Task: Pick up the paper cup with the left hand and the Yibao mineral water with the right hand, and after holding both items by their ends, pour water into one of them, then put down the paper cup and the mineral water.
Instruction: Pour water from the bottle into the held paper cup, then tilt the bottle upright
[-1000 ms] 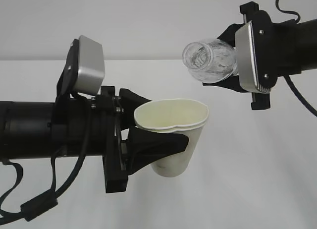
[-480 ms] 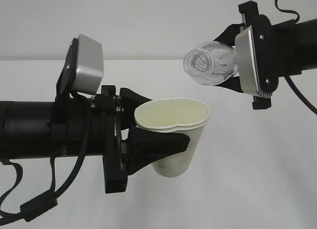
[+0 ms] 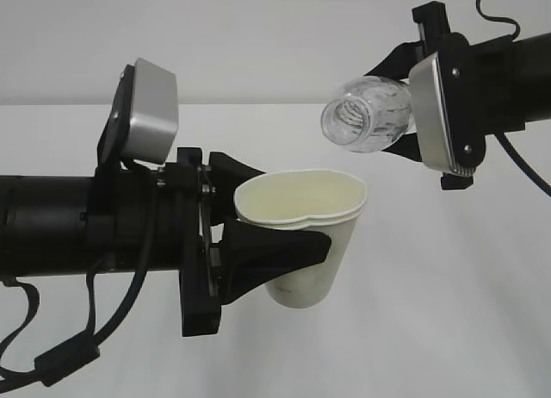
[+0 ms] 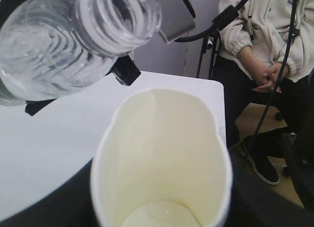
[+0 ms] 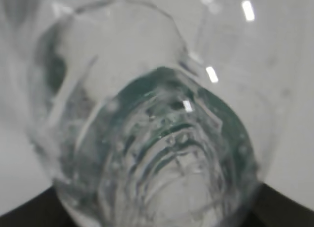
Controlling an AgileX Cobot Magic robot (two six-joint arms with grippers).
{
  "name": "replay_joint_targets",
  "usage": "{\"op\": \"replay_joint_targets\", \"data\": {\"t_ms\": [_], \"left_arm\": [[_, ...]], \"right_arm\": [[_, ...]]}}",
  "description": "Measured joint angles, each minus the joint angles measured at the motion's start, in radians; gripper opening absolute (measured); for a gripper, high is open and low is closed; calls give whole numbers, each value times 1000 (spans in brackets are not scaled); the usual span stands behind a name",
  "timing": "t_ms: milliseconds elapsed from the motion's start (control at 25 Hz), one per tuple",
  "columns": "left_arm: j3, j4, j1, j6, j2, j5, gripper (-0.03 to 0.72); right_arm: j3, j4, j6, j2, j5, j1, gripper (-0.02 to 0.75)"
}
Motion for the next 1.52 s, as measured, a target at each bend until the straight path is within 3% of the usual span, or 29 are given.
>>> {"op": "replay_joint_targets", "data": {"t_ms": [1160,1520], "left_arm": [[0,0,0,1,39,-22,404],[0,-22,0,62,73,-46,391]], "right_arm": [[0,36,-108,0,-2,0,435],[0,42,-138,0,-2,0,435]]}}
